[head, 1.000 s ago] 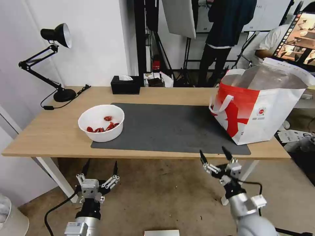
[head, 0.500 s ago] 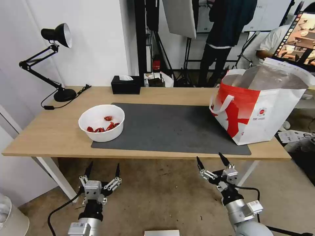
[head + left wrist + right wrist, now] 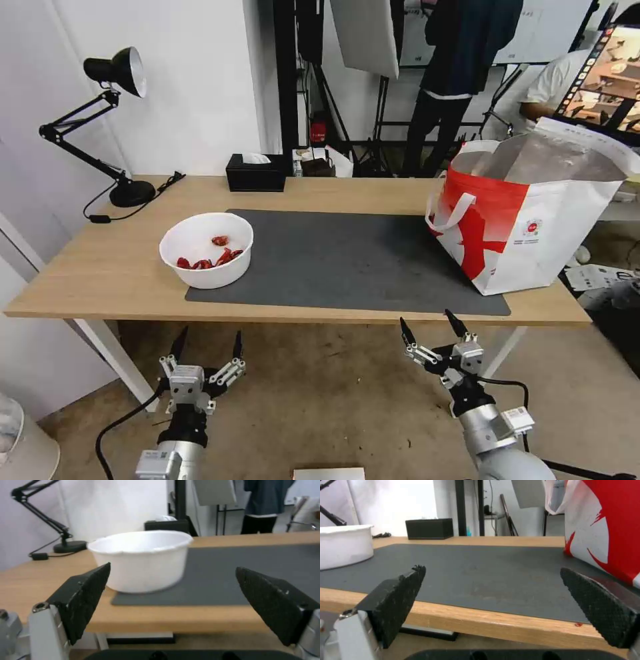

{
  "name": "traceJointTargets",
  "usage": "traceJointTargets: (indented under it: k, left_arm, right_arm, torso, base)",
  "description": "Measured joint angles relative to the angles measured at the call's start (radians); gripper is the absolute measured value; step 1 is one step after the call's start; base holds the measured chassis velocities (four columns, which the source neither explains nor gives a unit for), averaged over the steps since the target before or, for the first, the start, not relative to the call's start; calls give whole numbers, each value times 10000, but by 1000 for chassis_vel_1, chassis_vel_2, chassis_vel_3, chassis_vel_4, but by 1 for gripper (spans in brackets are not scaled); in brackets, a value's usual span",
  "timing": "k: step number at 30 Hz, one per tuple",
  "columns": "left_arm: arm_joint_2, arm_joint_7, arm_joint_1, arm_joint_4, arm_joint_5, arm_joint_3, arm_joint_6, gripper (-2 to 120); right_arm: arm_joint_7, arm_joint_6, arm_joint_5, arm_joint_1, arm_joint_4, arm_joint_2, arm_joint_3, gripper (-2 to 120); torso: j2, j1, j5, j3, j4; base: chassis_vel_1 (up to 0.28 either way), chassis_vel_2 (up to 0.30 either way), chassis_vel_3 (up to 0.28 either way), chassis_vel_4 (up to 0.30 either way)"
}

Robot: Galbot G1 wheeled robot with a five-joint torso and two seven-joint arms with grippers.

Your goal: Pick up the trash from the table and place it into the takeout bag.

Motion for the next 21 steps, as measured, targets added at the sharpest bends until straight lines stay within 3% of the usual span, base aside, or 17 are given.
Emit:
traceJointTargets:
  k: [1,2,5,6,7,9,10,12,13,16,17,19,21]
  left_arm:
    - [376,-391,-293,-342,-770,-147,760,100]
    - [376,-391,-293,-342,-770,-147,760,100]
    - [1618,-1344,-1542,-691,-3172,-803,2396,100]
    - [1618,-1344,-1542,-691,-3172,-803,2396,100]
    - [2100,-1685,-1974,-693,-4107,-1026,2857,100]
    - [3496,-2769,-3230,-489,-7062,-1576,4018,100]
    - [3496,-2769,-3230,-489,-7062,-1576,4018,100]
    - [4512,-3896,-4408,33,-9829,-1805,5126,100]
    - [4512,-3896,-4408,33,-9829,-1805,5126,100]
    - [5445,-5514,-6354,1141,-13354,-1596,6283,100]
    - [5445,-5514,-6354,1141,-13354,-1596,6283,100]
    - [5612,-6258,-7515,2050,-15138,-1258,6802,100]
    - [5628,-6450,-7971,2420,-15651,-1084,6971,100]
  right_arm:
    - [1,-1,3,2,1,-1,0,100]
    - [1,-1,3,2,1,-1,0,100]
    - [5,-3,9,5,2,-4,-3,100]
    - [5,-3,9,5,2,-4,-3,100]
    - [7,-4,11,6,2,-4,-4,100]
    - [9,-6,13,8,4,-6,-6,100]
    - [9,-6,13,8,4,-6,-6,100]
    - [12,-8,16,9,3,-6,-8,100]
    - [12,-8,16,9,3,-6,-8,100]
    - [12,-8,18,12,4,-6,-9,100]
    - [12,-8,18,12,4,-6,-9,100]
    - [13,-9,20,12,4,-7,-9,100]
    - [12,-9,21,13,4,-7,-10,100]
  torso:
    - [0,0,3,0,-1]
    - [0,0,3,0,-1]
    - [0,0,0,1,-1]
    - [0,0,0,1,-1]
    - [-1,1,-4,1,-1]
    - [-1,1,2,2,-2]
    - [-1,1,2,2,-2]
    - [-1,2,-2,2,-1]
    - [-1,2,-2,2,-1]
    - [-1,3,2,2,-2]
    - [-1,3,2,2,-2]
    - [-2,3,-3,3,-2]
    - [-2,3,1,2,-3]
  base:
    - [0,0,0,0]
    - [0,0,0,0]
    - [0,0,0,0]
    - [0,0,0,0]
    - [0,0,0,0]
    - [0,0,0,0]
    - [0,0,0,0]
    - [0,0,0,0]
    - [0,0,0,0]
    - [0,0,0,0]
    - [0,0,0,0]
    - [0,0,0,0]
    - [0,0,0,0]
